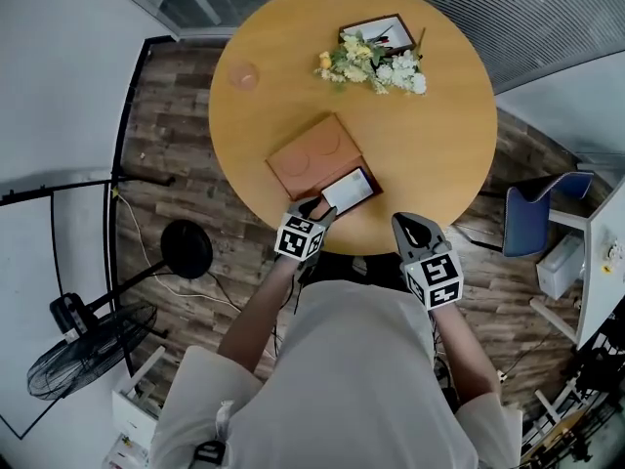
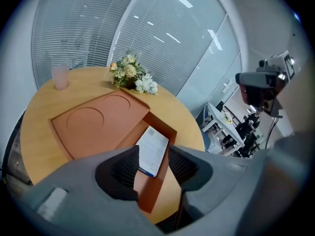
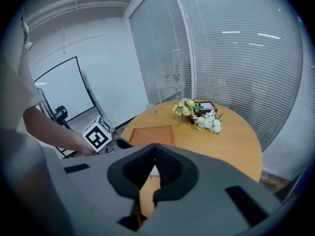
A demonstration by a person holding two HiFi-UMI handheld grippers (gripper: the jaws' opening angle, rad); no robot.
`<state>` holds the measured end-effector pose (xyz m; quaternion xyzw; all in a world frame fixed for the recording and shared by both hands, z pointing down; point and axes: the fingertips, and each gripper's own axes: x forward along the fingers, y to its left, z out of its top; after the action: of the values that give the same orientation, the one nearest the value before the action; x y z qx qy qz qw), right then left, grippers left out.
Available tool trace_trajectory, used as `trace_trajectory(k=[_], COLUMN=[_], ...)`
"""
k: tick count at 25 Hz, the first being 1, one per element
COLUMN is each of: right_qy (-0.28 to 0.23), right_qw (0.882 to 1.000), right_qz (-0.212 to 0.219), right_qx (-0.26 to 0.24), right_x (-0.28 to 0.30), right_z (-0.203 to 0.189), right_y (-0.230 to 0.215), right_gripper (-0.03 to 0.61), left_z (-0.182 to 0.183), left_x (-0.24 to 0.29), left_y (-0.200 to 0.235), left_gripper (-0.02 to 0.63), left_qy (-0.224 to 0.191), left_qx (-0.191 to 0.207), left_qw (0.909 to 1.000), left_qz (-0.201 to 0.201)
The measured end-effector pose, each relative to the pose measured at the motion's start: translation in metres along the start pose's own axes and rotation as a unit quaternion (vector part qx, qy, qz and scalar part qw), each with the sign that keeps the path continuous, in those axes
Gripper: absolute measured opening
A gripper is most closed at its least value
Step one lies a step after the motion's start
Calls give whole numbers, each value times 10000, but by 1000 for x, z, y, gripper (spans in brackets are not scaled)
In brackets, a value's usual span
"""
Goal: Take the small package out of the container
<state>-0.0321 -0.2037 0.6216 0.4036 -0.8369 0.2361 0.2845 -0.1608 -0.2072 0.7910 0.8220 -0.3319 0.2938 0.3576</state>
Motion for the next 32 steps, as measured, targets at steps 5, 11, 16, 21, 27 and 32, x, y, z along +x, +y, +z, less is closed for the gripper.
trace_trajectory(k=[5,11,16,21,27,32], right_qy=[77,108,75,102,124,130], right_qw=[10000,9998,9995,9990,9982,9980], right_qz=[31,167,281,425,586,625], right_qx=[42,67,102,91,36,49], right_x=[2,4,9,15,20,18], right_z=[-5,-5,1,0,-1,-3], right_y=[-10,-29,-43,-51,-51,-56], right_gripper=[3,3,3,3,3,3], left_z=[-11,-29,-42,-44,-53,-60], left_x=[24,45,61,69,78,84], left_y=[6,18,36,40,43,43], left_gripper=[188,190,190,207,236,242], left_qy=[354,897,1187,1471,2036,2310], left_qx=[-216,-521,-944,-1068,-979,-1091], left_qw=[9991,9928,9820,9747,9634,9573], left_qz=[58,606,1123,1297,1443,1351])
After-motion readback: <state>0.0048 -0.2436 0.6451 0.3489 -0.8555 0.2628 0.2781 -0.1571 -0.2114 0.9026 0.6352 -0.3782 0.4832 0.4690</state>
